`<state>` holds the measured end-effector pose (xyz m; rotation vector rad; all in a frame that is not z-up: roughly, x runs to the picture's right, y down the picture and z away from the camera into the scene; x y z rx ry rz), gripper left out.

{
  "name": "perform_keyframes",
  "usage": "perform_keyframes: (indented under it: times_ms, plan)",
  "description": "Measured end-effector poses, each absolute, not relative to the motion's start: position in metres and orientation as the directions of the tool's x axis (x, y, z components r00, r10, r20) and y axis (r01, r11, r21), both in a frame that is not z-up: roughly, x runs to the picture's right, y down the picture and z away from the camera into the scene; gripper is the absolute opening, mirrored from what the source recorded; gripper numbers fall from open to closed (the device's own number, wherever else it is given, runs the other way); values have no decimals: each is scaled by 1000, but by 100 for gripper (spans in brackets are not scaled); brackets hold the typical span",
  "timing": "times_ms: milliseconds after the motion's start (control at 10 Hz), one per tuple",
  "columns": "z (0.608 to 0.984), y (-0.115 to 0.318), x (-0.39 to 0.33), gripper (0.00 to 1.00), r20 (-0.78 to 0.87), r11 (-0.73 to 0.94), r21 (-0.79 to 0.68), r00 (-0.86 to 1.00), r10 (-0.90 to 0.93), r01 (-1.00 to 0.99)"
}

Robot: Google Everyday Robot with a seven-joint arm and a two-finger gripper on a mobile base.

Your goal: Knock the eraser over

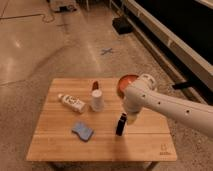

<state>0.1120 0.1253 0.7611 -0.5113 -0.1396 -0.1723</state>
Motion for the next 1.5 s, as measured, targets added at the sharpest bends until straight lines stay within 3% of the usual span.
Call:
perform_keyframes:
  times_ms: [500, 600, 900, 1200, 1300, 1500]
  plan:
    - [762, 125, 114, 62, 179, 859, -472, 976, -126, 198]
    - [762, 124, 113, 57, 182, 860, -470, 976, -124, 197]
    - [760, 124, 108, 26, 209, 866, -460, 972, -109, 196]
    - [758, 127, 91, 2, 250, 865, -450, 961, -116, 222]
    - [758, 129, 79, 1, 281, 864, -445, 953, -117, 238]
    - [759, 128, 67, 14, 279, 861, -447, 953, -122, 241]
